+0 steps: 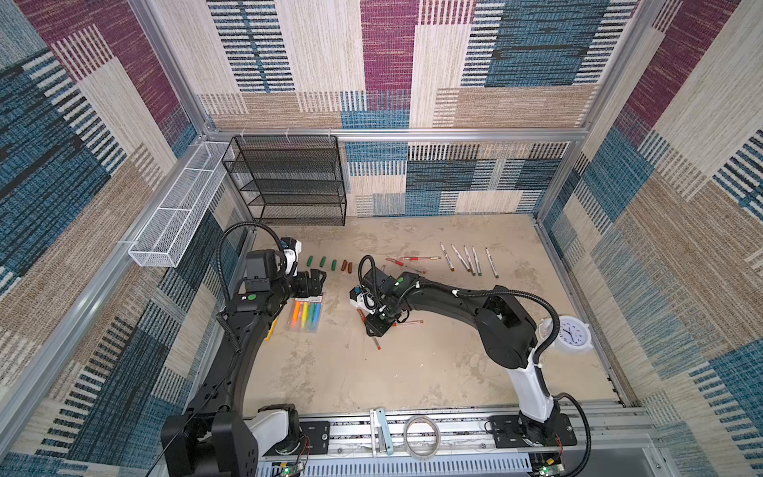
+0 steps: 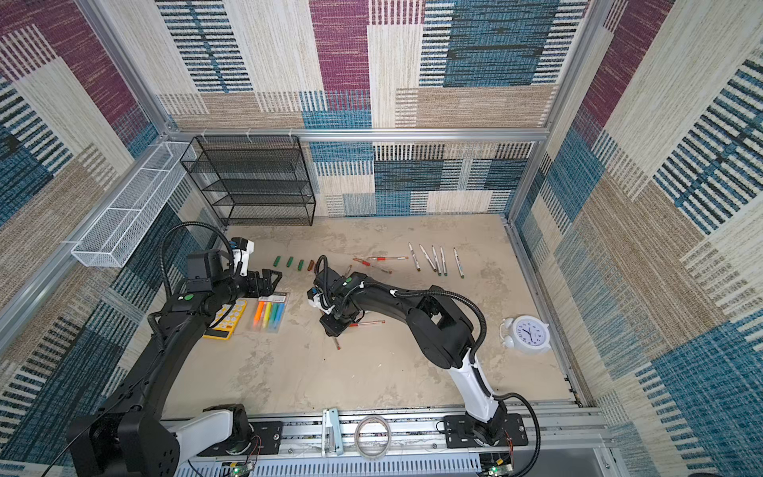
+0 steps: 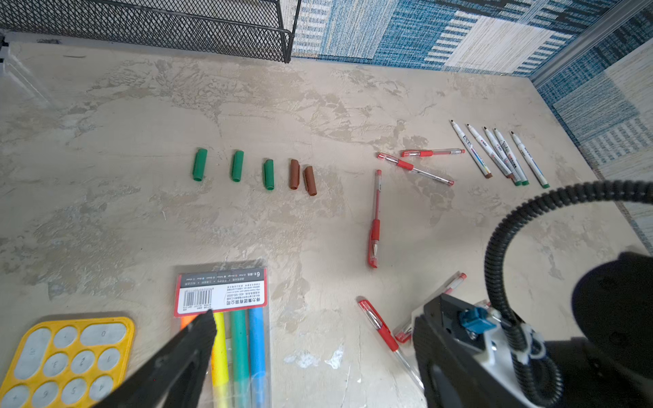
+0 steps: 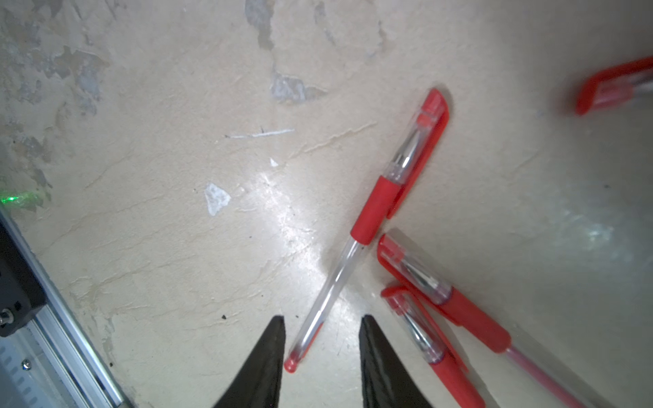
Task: Remove pen caps from pens
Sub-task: Pick up the pen from the center of the table.
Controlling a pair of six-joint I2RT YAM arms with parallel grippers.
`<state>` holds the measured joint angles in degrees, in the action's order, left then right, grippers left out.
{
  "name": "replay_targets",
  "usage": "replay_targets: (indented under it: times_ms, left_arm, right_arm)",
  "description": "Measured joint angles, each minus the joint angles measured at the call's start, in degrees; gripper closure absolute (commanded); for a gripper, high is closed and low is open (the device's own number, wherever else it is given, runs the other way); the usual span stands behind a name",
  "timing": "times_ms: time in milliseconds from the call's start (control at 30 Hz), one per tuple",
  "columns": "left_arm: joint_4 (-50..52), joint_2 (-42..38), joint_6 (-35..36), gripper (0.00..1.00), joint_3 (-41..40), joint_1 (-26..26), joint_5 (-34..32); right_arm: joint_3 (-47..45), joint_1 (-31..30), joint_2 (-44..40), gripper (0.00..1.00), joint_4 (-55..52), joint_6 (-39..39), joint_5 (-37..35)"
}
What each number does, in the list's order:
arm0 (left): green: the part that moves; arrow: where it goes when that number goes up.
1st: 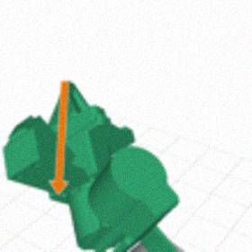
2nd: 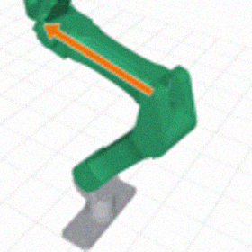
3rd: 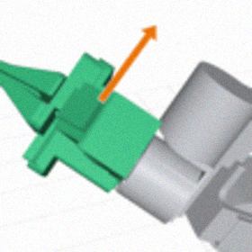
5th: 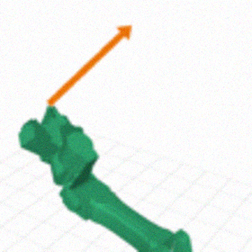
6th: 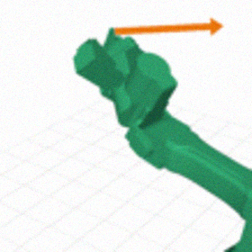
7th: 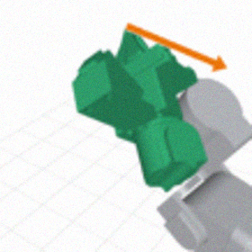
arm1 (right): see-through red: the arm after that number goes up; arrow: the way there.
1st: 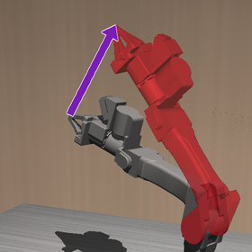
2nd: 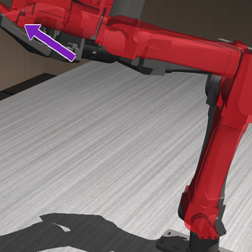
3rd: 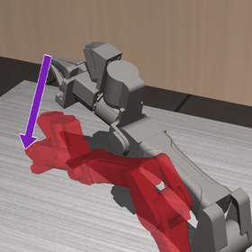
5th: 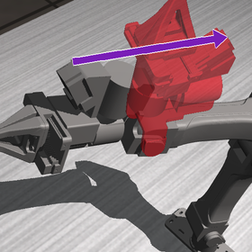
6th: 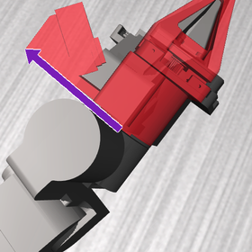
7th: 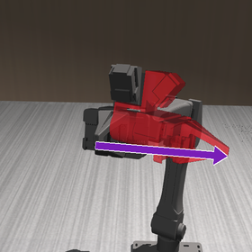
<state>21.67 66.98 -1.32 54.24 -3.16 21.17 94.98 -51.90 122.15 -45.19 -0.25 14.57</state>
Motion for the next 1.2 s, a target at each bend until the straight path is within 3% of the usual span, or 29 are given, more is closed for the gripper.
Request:
replay_targets:
  times_ms: [433, 600, 733, 1033, 1200]
  left_arm:
    - [0.0, 0.17, -0.22, 0.09, 0.04, 0.07, 0.15]
    - [0.0, 0.24, -0.22, 0.09, 0.09, 0.17, 0.15]
    - [0.0, 0.26, -0.24, 0.09, 0.39, 0.17, 0.15]
    - [0.0, 0.09, -0.24, 0.09, 0.28, 0.17, 0.39]
    - [-0.02, 0.07, -0.46, 0.1, 0.46, 0.17, 4.92]
  right_arm:
    - [3.3, -2.56, 4.48, 0.7, -2.8, -9.18, -5.27]
    - [3.82, -3.89, 4.98, 0.78, -3.63, -10.19, -9.51]
    - [2.71, -4.28, 4.48, 0.9, -3.06, -10.82, -11.28]
    - [0.83, -4.66, 2.32, 0.96, -2.75, -12.13, -11.43]
    - [1.01, -4.66, -0.94, 0.97, -1.14, -12.48, -9.44]
